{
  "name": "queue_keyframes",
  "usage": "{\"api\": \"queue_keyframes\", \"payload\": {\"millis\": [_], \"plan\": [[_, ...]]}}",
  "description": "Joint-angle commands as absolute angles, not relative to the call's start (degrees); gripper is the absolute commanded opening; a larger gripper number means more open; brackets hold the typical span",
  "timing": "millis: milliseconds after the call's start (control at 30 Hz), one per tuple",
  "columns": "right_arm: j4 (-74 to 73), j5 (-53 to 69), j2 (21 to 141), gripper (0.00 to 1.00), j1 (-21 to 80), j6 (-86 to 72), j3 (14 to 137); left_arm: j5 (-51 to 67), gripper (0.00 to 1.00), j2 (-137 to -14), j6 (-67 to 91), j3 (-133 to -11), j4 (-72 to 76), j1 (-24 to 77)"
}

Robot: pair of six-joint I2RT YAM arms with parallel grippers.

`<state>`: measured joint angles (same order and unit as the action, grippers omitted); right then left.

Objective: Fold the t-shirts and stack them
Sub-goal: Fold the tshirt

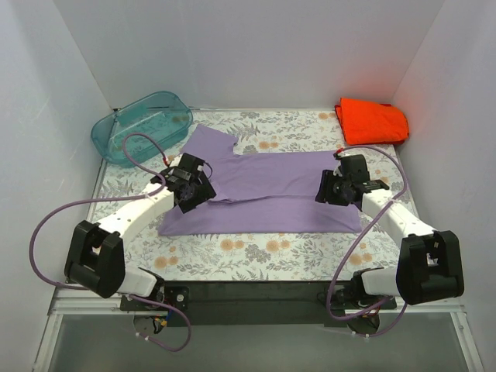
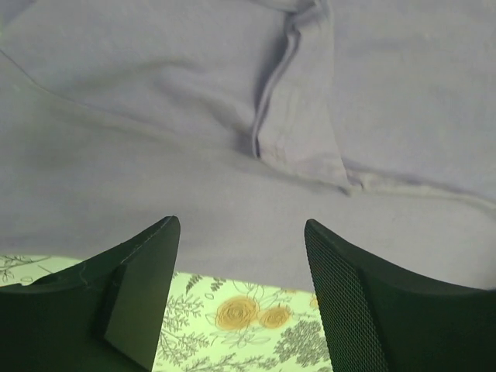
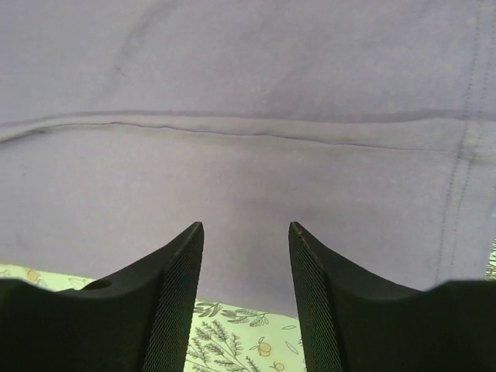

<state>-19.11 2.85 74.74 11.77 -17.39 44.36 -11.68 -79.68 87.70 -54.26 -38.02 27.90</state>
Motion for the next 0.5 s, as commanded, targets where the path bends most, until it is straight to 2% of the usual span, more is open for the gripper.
{"api": "queue_keyframes", "payload": {"millis": [0, 167, 467], "plan": [[-19.2, 8.7, 72.6, 0.56, 11.9, -17.5, 44.0, -6.7, 0.65, -81.2, 88.3, -53.8, -31.8, 24.6], [-20.1, 10.3, 70.8, 0.56, 11.9, -16.2, 43.9, -6.6, 0.64, -86.6, 89.2, -57.0, -29.7, 24.4], [-21.4, 9.8, 67.4, 0.56, 11.9, -15.6, 42.5, -7.6, 0.37, -94.0, 90.1, -61.4, -30.5, 24.3]]}}
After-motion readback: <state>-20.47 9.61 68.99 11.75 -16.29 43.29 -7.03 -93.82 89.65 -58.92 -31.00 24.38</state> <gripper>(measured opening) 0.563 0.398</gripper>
